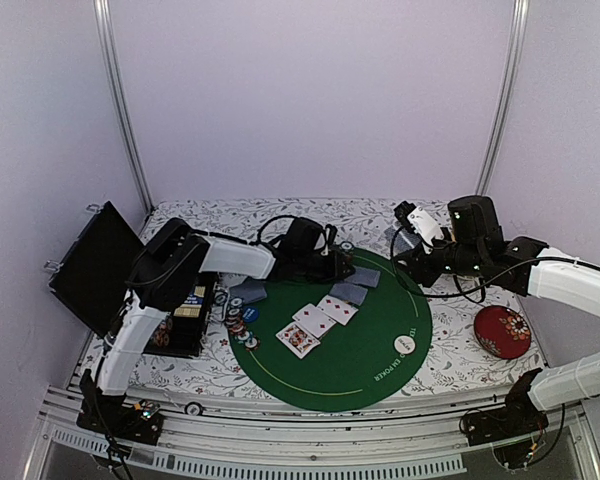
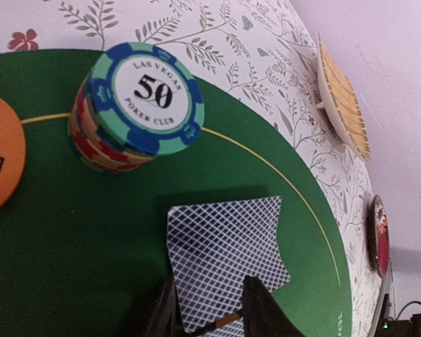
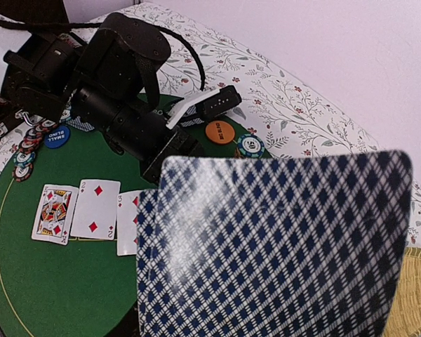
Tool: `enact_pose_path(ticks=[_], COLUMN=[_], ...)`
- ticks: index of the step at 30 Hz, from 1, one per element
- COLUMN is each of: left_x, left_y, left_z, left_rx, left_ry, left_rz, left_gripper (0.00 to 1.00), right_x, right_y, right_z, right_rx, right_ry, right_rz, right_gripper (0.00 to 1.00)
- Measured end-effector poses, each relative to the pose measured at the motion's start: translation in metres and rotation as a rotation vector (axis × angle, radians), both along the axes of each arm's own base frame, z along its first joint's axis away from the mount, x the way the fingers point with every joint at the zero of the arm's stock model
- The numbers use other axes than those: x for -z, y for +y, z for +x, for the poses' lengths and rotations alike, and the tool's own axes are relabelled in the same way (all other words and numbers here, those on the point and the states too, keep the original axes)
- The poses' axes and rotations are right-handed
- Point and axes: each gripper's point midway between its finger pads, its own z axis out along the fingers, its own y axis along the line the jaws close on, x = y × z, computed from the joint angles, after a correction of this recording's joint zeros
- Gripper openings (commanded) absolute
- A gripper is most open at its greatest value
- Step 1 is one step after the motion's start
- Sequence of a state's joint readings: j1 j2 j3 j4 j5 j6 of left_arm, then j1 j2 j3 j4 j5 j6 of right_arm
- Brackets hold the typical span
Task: Distribute texas hold em gaming equipment
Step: Place the poker card in the community card area, then place the face-down deck piles at the center of the board.
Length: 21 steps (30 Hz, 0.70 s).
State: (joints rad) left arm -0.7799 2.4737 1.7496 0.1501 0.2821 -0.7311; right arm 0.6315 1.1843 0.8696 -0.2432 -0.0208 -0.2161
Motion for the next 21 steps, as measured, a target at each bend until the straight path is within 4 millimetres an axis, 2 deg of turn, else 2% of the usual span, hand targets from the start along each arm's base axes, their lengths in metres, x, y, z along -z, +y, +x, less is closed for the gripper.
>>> enact_pose_path(ticks=[2, 5, 7, 11, 16, 19, 21], left_x=[-0.004, -0.023, -0.038, -0.083, -0.128, -0.145, -0.155], left_y=[0.002, 0.008, 0.012, 0.021, 0.04, 0.056, 0.067], left_z=[0.002, 0.005, 0.006, 0.002, -0.017, -0.033, -0.041], left_rx=[-0.004, -0.019, -0.026, -0.032, -0.013, 0.006, 0.01], left_ry=[-0.019, -0.071, -0.105, -0.183, -0.263, -0.303, -0.334], left_rz=[0.016, 0.033, 0.039, 0.023, 0.0, 0.011, 0.026], left_gripper=[0.41, 0.42, 0.42, 0.42, 0.46, 0.49, 0.51], right_x=[0.0, 0.002, 0.003, 0.012, 0.049, 0.075, 0.085], right_y=[0.0, -0.001, -0.001, -0.009, -0.039, -0.066, -0.08], right_z=[0.0, -0.001, -0.001, 0.007, 0.034, 0.047, 0.051], right_rx=[0.0, 0.001, 0.005, 0.041, 0.168, 0.27, 0.326], right_ry=[0.001, 0.007, 0.014, 0.051, 0.167, 0.265, 0.308], right_rz=[-0.001, -0.003, -0.003, -0.008, -0.024, -0.017, -0.005], right_gripper=[0.44, 0.44, 0.45, 0.44, 0.44, 0.43, 0.43])
